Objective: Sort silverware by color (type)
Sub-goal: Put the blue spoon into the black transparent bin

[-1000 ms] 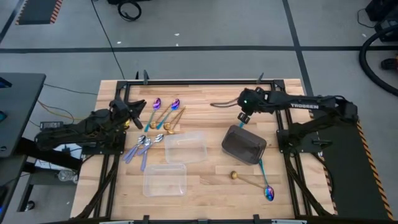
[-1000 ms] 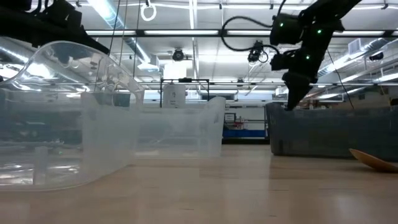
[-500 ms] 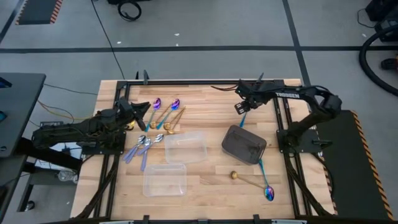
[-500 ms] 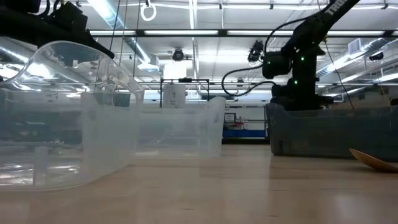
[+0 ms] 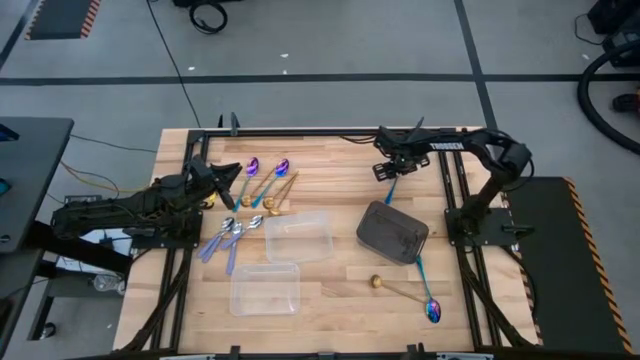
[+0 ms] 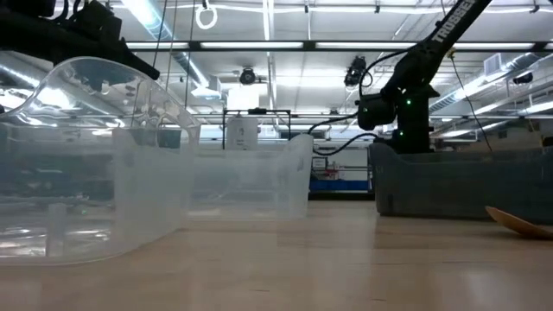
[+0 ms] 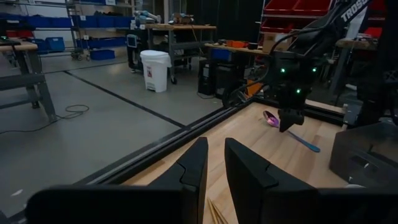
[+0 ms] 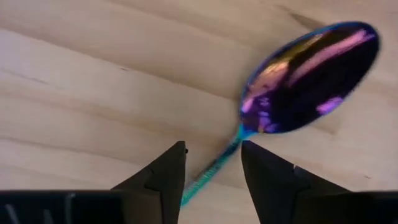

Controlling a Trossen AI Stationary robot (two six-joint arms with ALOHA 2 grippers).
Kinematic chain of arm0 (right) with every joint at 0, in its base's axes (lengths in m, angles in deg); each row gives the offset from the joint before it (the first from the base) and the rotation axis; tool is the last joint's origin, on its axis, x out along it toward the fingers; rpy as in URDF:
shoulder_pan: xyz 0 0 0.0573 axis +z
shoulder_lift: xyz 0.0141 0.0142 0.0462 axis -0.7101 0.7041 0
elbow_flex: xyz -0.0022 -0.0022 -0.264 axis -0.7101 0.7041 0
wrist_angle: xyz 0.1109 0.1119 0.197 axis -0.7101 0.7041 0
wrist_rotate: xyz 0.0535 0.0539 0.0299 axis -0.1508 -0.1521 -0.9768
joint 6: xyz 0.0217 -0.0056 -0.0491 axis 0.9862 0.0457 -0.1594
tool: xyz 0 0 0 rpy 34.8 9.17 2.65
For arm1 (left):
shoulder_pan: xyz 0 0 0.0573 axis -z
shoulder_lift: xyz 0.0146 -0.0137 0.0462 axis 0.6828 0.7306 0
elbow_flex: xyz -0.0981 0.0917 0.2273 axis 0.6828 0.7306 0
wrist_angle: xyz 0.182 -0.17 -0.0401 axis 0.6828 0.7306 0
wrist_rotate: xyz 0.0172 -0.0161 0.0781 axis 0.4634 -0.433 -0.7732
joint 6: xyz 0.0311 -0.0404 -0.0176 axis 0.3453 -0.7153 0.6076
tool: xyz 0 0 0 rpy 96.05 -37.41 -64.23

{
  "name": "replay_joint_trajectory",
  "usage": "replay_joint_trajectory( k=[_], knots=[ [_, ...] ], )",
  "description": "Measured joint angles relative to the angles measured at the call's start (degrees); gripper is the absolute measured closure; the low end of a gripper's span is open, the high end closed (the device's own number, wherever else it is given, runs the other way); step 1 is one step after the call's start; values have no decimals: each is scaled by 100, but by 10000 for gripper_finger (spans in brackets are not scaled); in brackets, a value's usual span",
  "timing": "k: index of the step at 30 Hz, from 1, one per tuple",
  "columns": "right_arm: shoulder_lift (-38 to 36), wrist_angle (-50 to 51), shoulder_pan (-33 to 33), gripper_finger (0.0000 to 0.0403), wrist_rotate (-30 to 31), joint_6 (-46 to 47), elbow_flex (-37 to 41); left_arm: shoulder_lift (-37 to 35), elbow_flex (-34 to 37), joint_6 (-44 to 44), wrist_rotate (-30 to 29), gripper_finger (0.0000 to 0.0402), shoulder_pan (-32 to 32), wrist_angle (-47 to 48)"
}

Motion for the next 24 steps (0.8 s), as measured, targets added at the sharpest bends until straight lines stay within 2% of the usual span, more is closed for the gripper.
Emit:
replay_joint_trajectory(
  k=[8,11,24],
  knots=[
    [129,71,-31,249,-19,80,-20,0,0,146,-1,340,0,2],
    [114,98,-34,262,-215,304,-15,0,0,186,-2,340,0,8],
    [141,-5,1,377,-495,-321,24,0,0,160,-1,340,2,13]
  ],
)
